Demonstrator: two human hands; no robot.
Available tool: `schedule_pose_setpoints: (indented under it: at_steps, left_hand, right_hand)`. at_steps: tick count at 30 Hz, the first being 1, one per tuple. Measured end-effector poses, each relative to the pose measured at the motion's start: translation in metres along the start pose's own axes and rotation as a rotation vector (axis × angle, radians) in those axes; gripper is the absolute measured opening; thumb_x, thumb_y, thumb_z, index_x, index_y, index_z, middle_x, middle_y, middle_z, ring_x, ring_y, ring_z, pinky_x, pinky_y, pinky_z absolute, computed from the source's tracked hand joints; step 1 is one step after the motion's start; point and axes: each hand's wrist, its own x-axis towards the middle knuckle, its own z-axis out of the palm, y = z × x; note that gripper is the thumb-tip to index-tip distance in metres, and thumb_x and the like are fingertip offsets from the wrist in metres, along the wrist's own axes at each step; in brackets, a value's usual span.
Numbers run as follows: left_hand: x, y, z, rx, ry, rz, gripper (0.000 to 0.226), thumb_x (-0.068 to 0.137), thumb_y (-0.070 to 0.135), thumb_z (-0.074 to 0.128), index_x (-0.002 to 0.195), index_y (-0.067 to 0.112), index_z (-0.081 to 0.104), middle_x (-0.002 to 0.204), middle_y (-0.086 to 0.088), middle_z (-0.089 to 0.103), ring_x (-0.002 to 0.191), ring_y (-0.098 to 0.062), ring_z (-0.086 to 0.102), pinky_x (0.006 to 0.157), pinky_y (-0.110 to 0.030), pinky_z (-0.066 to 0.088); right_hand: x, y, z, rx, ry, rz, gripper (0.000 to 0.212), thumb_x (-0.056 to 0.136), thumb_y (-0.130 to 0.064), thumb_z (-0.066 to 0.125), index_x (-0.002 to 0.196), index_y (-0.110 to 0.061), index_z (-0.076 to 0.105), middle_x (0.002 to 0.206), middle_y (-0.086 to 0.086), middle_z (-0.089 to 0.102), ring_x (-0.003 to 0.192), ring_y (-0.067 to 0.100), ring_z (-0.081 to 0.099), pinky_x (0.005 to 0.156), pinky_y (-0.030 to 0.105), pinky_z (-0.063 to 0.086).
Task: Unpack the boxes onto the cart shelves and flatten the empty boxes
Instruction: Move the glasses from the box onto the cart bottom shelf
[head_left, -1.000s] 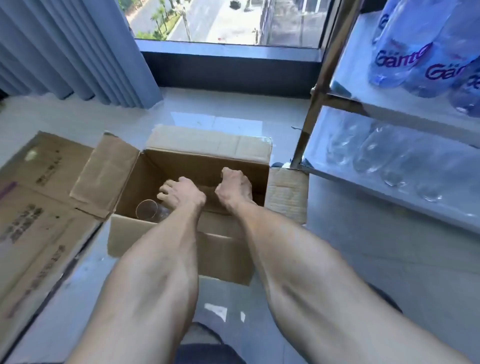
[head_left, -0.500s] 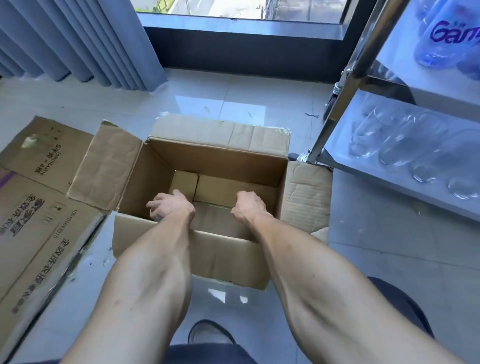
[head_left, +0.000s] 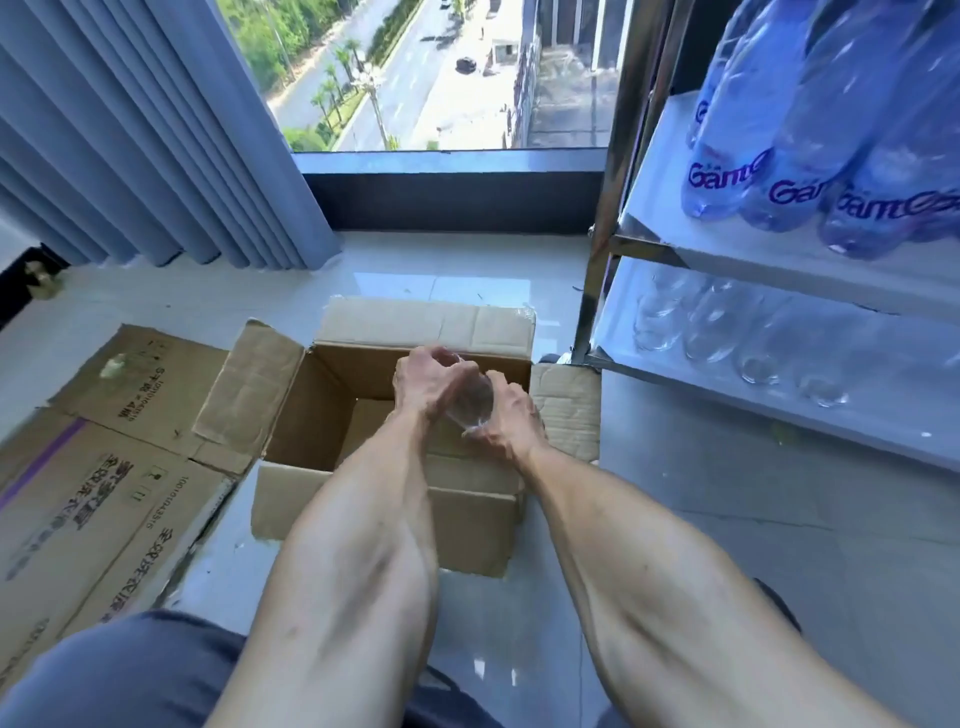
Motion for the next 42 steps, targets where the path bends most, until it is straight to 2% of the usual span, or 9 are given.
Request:
schedule_pose_setpoints:
  at_steps: [3,7,10,13,18,22,30,36,42]
  left_hand:
    - [-0.024,0.055,-0.004,-0.005,-0.024,0.117,0.061,0.056,0.052,0.059,0.109,0.023,0.071,0.096,-0.003,0.072,0.096,-0.023,0.064,0.083,-0.03,0.049]
    - [-0.059,0.13,0.015,-0.068,-0.049,0.283,0.069,0.064,0.056,0.057,0.124,0.023,0.063,0.098,-0.001,0.067,0.102,-0.026,0.062,0.095,-0.039,0.049]
    - [-0.079,0.178,0.06,-0.146,-0.062,0.337,0.053,0.083,0.061,0.048,0.114,0.023,0.068,0.106,-0.007,0.07,0.104,-0.03,0.062,0.091,-0.04,0.049]
    - [-0.098,0.21,0.119,-0.064,-0.042,0.323,0.037,0.094,0.043,0.046,0.111,0.018,0.069,0.112,-0.012,0.07,0.106,-0.034,0.061,0.087,-0.035,0.046]
    - [-0.131,0.219,0.207,0.214,-0.287,0.323,0.019,0.08,0.019,0.056,0.089,0.005,0.065,0.086,-0.015,0.062,0.095,-0.037,0.063,0.069,-0.03,0.042]
    - [-0.135,0.232,0.268,0.226,-0.379,0.261,0.023,0.084,0.02,0.057,0.098,0.002,0.061,0.107,-0.019,0.066,0.101,-0.037,0.062,0.074,-0.032,0.044]
    - [-0.142,0.251,0.361,0.088,-0.399,0.076,0.056,0.081,0.039,0.073,0.117,-0.002,0.059,0.115,-0.018,0.066,0.108,-0.033,0.063,0.082,-0.031,0.049]
    - [-0.144,0.269,0.401,-0.046,-0.359,0.009,0.048,0.081,0.033,0.077,0.107,-0.002,0.058,0.108,-0.021,0.065,0.101,-0.036,0.064,0.081,-0.036,0.054]
    - [-0.145,0.273,0.421,-0.07,-0.303,0.004,0.042,0.085,0.035,0.074,0.103,0.0,0.061,0.107,-0.018,0.068,0.103,-0.034,0.065,0.072,-0.028,0.039]
  right_hand:
    - [-0.02,0.0,-0.049,0.072,0.158,-0.012,0.072,0.071,-0.035,0.083,0.127,-0.015,0.043,0.123,0.011,0.061,0.114,0.032,0.058,0.09,0.039,0.05]
    - [-0.051,0.02,-0.115,0.127,0.352,0.008,0.071,0.072,-0.041,0.077,0.129,-0.016,0.043,0.116,0.01,0.064,0.108,0.032,0.061,0.086,0.038,0.053]
    - [-0.069,0.066,-0.15,0.199,0.431,0.158,0.07,0.068,-0.029,0.078,0.126,-0.012,0.045,0.12,0.012,0.061,0.113,0.033,0.059,0.087,0.034,0.048]
    - [-0.086,0.128,-0.172,0.303,0.535,0.329,0.074,0.066,-0.024,0.081,0.127,-0.01,0.042,0.12,0.015,0.059,0.111,0.033,0.059,0.087,0.035,0.051]
    - [-0.105,0.219,-0.192,0.48,0.768,0.695,0.075,0.068,-0.017,0.081,0.131,-0.015,0.039,0.126,0.014,0.046,0.113,0.035,0.055,0.082,0.04,0.05]
    - [-0.097,0.272,-0.214,0.449,0.961,0.723,0.069,0.07,-0.018,0.077,0.128,-0.014,0.041,0.124,0.016,0.048,0.115,0.036,0.05,0.082,0.042,0.048]
    - [-0.068,0.343,-0.248,0.435,1.054,0.702,0.071,0.069,-0.015,0.077,0.129,-0.011,0.039,0.124,0.015,0.056,0.114,0.036,0.049,0.091,0.04,0.043]
    - [-0.049,0.376,-0.263,0.445,0.981,0.659,0.072,0.069,-0.013,0.079,0.13,-0.014,0.039,0.125,0.01,0.058,0.115,0.032,0.054,0.086,0.034,0.045]
    - [-0.041,0.385,-0.263,0.439,0.917,0.585,0.075,0.067,-0.012,0.081,0.129,-0.017,0.038,0.125,0.009,0.058,0.112,0.03,0.057,0.086,0.033,0.045]
